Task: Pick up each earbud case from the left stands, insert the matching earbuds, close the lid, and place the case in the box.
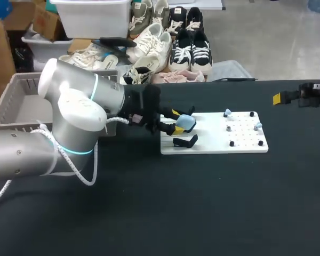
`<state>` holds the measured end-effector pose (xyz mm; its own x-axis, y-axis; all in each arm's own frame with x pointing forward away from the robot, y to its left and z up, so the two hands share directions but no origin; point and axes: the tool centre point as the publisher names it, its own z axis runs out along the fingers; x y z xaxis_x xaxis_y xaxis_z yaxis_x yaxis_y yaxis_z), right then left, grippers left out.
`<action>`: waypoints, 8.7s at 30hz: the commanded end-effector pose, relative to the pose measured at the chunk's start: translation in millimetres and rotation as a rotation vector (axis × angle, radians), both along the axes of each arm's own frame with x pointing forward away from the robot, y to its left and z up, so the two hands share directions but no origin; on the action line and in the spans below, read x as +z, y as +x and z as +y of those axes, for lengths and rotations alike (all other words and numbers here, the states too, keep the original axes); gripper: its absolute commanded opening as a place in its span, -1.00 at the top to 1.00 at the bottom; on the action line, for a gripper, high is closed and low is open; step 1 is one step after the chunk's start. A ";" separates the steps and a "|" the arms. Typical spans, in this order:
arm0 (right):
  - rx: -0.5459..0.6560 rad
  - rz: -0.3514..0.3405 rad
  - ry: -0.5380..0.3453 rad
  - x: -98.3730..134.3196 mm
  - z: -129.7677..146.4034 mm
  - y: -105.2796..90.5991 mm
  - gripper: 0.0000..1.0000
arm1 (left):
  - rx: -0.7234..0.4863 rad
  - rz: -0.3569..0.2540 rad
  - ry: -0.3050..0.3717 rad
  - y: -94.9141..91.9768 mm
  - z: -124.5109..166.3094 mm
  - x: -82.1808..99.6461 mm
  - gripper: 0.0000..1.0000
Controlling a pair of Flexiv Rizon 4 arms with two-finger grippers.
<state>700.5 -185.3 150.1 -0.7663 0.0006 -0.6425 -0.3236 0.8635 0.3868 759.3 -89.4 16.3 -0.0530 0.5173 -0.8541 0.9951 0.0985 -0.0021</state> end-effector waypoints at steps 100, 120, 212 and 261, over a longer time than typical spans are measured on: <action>0.231 0.004 0.075 -5.0 53.8 31.4 -1.00 | 0.095 -0.045 0.002 6.9 -4.1 49.5 1.00; 0.412 0.105 0.066 -39.0 129.9 51.3 -1.00 | -0.005 -0.123 -0.064 42.8 -56.9 80.9 1.00; 0.293 0.091 -0.039 -17.3 69.9 30.7 -1.00 | -0.055 -0.104 -0.366 -13.0 -71.0 59.7 1.00; 0.333 0.242 -0.445 -20.7 54.3 14.8 -1.00 | -0.018 -0.078 -0.368 -12.8 -73.5 47.2 1.00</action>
<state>717.0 -136.8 127.4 -0.7955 -0.4782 -0.3722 -0.5693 0.8002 0.1888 747.2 -163.0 63.9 0.0247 0.1771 -0.9839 0.9957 0.0837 0.0400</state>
